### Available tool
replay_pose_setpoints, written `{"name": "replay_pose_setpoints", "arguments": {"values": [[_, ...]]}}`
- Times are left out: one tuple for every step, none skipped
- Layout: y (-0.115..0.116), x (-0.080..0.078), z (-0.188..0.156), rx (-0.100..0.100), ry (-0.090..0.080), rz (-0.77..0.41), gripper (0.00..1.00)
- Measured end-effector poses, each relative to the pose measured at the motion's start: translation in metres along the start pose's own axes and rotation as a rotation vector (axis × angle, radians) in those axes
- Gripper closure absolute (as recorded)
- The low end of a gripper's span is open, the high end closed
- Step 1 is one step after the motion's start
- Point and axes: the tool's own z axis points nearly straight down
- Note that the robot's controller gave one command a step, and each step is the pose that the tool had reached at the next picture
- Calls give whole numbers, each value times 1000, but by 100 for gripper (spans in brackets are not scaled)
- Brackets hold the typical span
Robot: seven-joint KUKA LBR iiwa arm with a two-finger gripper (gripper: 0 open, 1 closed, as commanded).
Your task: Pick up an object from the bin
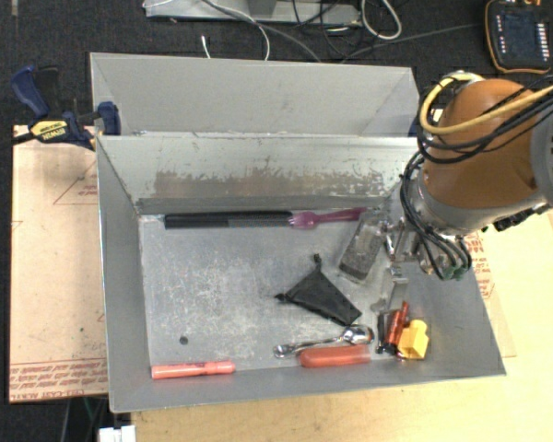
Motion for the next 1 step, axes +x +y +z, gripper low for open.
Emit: {"name": "replay_pose_setpoints", "arguments": {"values": [[0,-2,-4,1,-8,-2,0]]}}
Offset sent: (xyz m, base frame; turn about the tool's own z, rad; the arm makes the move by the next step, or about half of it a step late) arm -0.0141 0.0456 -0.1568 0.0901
